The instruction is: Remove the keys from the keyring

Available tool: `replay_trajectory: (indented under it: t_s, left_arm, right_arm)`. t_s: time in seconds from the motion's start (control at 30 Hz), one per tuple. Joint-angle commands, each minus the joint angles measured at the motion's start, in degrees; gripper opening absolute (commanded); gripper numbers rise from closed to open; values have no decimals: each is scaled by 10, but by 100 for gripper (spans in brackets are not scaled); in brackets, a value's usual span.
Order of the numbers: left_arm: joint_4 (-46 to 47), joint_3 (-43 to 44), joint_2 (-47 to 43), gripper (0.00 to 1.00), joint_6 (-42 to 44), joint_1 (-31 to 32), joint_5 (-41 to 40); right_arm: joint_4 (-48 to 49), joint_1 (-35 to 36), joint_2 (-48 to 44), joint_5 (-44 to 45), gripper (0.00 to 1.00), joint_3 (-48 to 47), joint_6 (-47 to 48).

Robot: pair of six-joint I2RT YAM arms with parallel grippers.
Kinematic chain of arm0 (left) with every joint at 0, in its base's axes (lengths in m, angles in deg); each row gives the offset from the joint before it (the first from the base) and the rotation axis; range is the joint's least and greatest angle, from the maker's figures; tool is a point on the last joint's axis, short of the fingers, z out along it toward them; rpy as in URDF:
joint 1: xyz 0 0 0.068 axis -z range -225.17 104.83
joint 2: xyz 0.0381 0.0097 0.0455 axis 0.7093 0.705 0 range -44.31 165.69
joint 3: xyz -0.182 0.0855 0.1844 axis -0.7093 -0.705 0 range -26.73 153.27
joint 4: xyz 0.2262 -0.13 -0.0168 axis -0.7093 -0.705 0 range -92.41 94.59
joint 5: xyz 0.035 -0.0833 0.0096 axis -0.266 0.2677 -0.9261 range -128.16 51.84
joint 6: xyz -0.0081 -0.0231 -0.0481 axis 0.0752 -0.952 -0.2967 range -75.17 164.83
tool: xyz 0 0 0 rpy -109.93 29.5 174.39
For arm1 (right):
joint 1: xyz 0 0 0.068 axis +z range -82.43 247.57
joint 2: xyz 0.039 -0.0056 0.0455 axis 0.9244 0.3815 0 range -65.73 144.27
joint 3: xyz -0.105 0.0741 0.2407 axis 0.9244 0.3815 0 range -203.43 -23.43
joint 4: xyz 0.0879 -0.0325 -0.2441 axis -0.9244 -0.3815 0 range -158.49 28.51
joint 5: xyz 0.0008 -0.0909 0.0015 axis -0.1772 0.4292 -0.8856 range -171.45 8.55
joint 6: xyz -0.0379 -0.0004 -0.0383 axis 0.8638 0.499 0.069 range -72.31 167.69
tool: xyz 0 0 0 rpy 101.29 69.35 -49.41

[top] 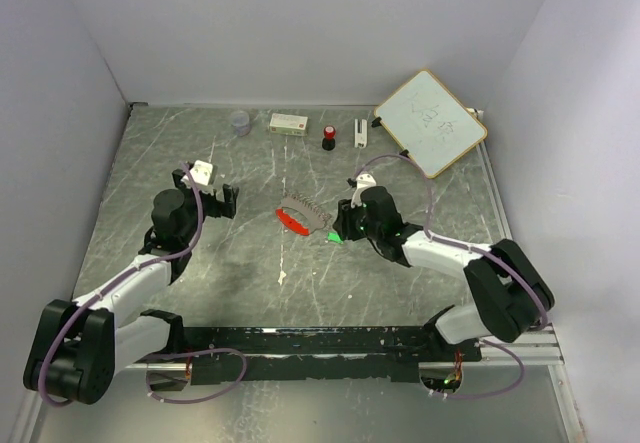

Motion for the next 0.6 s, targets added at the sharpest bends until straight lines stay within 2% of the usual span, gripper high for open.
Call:
replay_trajectory:
  t_s: [0.0,0.33,0.57]
  left_arm:
    - [17,0,-15,100,-5,5,-14]
    - [17,-10,-38,100,-4,5,-20]
    - [20,-7,-30,99,3,5,-3]
  right_arm:
    - [47,4,29,-11,41,-19,-16]
    - [97,4,88,-4,38,-30,-21]
    - [99,5,108,14,35,-42,-15]
